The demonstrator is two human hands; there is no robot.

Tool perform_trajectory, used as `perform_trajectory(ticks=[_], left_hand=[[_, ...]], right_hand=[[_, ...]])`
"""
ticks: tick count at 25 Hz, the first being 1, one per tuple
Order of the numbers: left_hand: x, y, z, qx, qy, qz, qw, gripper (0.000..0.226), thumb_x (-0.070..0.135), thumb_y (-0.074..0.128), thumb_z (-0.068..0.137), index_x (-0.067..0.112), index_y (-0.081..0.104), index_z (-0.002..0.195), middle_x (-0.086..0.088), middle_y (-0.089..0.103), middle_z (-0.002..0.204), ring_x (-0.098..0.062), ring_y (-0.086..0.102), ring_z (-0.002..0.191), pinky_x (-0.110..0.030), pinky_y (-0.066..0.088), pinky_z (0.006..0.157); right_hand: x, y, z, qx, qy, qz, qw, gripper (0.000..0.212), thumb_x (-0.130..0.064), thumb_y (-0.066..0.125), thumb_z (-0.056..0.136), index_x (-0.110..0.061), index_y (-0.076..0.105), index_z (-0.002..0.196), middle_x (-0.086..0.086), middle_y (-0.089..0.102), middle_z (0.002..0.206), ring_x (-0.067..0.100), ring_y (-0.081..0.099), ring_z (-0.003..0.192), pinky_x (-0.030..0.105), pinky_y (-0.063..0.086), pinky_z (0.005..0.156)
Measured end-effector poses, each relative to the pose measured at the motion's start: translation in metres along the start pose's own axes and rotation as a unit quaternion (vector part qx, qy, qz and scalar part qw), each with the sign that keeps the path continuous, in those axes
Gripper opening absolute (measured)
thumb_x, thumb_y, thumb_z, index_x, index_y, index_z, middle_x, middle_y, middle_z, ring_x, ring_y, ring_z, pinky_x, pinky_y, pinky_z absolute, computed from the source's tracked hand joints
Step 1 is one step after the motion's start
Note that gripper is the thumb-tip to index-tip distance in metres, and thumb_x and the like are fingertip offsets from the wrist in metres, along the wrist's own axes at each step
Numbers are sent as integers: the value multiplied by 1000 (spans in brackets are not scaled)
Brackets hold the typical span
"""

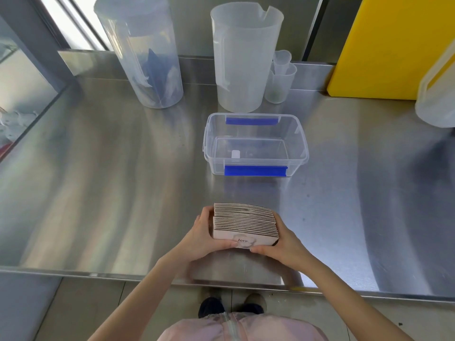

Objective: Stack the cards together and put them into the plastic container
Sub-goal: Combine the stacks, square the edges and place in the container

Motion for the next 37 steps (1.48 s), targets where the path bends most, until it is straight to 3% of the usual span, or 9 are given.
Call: perform_trajectory(ticks=[4, 10, 14, 16, 20, 25, 29, 32, 37], left_hand=[[18, -5, -5, 15, -5, -175, 985, 62, 14, 79, 59, 30, 37, 102, 8, 57, 102, 8, 62, 82, -7, 49, 65], [34, -21, -3, 58, -1, -214, 975, 47, 3, 71, 72, 19, 39, 103, 9, 56, 97, 17, 60, 71, -4, 47, 59], [49, -37, 3, 40, 16, -175, 984, 52, 15, 77, 65, 27, 40, 100, 9, 57, 99, 11, 61, 77, -9, 50, 62], [60, -41, 8, 19, 26, -158, 987, 57, 19, 76, 62, 25, 39, 104, 9, 57, 100, 11, 61, 79, -10, 50, 62], [81, -53, 20, -6, 45, -154, 987, 61, 25, 71, 59, 23, 41, 113, 12, 59, 100, 14, 61, 78, -9, 49, 64], [100, -70, 44, 15, 64, -172, 983, 31, 26, 66, 77, 33, 51, 102, 13, 63, 96, 7, 62, 82, -7, 49, 69], [112, -86, 66, 8, 60, -202, 978, 38, 30, 48, 87, 21, 51, 123, 4, 65, 108, -7, 63, 95, -23, 51, 87], [106, -109, 88, 78, 31, -215, 973, 37, 28, 43, 92, 14, 54, 123, -5, 63, 115, -17, 61, 100, -34, 47, 92], [83, -132, 126, 240, -8, -180, 954, 22, 16, 46, 90, 23, 60, 106, -1, 63, 109, -12, 57, 95, -24, 40, 84]], right_hand=[[-7, -1, 3, -27, 10, 106, 994, 68, -33, 83, 52, -55, 42, 101, -34, 60, 95, -19, 55, 88, 3, 47, 63], [-48, -9, 12, -91, 0, 158, 983, 52, -21, 75, 67, -41, 49, 107, -31, 60, 100, -14, 58, 91, 9, 50, 72], [-82, -40, 21, -84, -10, 75, 994, 107, -55, 65, 53, -32, 9, 141, -17, 30, 131, 1, 31, 123, 23, 31, 99], [-105, -42, 28, -111, -63, -46, 991, 107, -60, 67, 55, -40, 5, 140, -20, 28, 132, 2, 30, 124, 25, 34, 100], [-125, -39, 45, -136, -99, -94, 981, 78, -46, 70, 69, -42, 24, 131, -19, 46, 116, 5, 52, 108, 20, 50, 82], [-134, -49, 72, -116, -65, 11, 991, 54, -36, 70, 73, -49, 34, 111, -22, 52, 99, -3, 60, 83, 7, 49, 56], [-134, -64, 98, -98, -26, 91, 991, 39, -29, 68, 75, -49, 43, 96, -19, 58, 95, -6, 64, 71, 10, 50, 52], [-129, -78, 120, -62, 22, 173, 983, 33, -30, 65, 77, -42, 48, 103, -14, 63, 94, 3, 67, 74, 16, 53, 56], [-120, -81, 169, 0, 97, 228, 969, 51, -35, 65, 75, -21, 45, 120, -5, 65, 96, 13, 63, 87, 30, 52, 77]])
Point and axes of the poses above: each hand's wrist, its own z-axis towards the middle knuckle, its own y-axis out of the palm, x = y × z, the point moved 6 cm from there along z, towards the middle knuckle
